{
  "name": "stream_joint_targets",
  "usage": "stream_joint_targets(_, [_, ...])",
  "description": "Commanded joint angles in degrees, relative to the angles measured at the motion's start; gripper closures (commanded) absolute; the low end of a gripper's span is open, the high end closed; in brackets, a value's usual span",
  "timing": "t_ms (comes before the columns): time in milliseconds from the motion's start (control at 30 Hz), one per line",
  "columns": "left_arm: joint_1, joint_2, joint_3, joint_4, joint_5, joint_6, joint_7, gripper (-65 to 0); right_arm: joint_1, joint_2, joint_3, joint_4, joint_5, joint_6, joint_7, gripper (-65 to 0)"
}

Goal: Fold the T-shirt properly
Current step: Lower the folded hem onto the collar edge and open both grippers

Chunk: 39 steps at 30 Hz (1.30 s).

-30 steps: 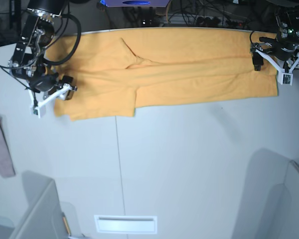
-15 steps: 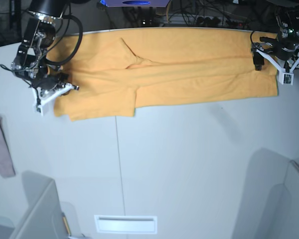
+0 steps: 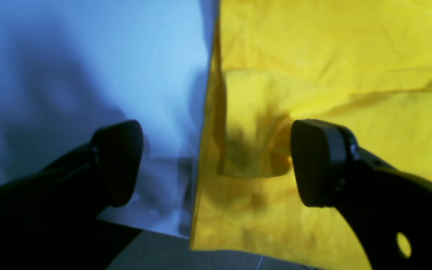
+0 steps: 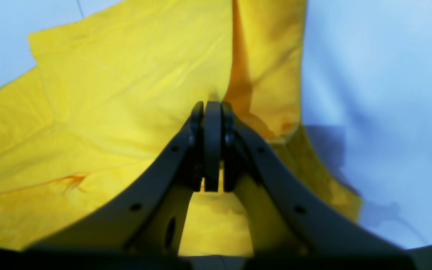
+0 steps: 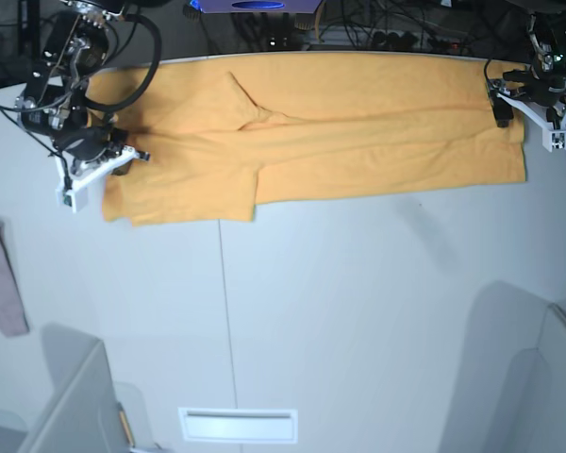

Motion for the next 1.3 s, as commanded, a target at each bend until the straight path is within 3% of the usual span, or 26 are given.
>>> stream_joint_targets(0, [0.3, -1.0, -0.5, 0.6, 0.0, 0.3, -0.6, -59.6, -0.3, 0.3, 0.1, 1.2, 2.5, 0.3, 0.9, 0.0])
stream_joint_targets(167, [0.3, -1.0, -0.5, 0.5, 0.1, 0.3, -0.6, -59.6, -3.1, 1.8, 0.1, 1.2, 10.1, -0.3, 1.3, 0.0])
stream_joint_targets(633, [0.3, -1.2, -0.5, 0.5, 0.1, 0.3, -0.6, -59.6, -4.7, 4.1, 0.1, 0.8, 3.3, -0.3, 0.8, 0.0])
stream_joint_targets(1267, [0.6, -1.2, -0.5, 0.7, 0.1, 0.3, -0.6, -59.6, -6.5, 4.0, 0.1, 0.7, 3.0, -0.3, -0.3, 0.0])
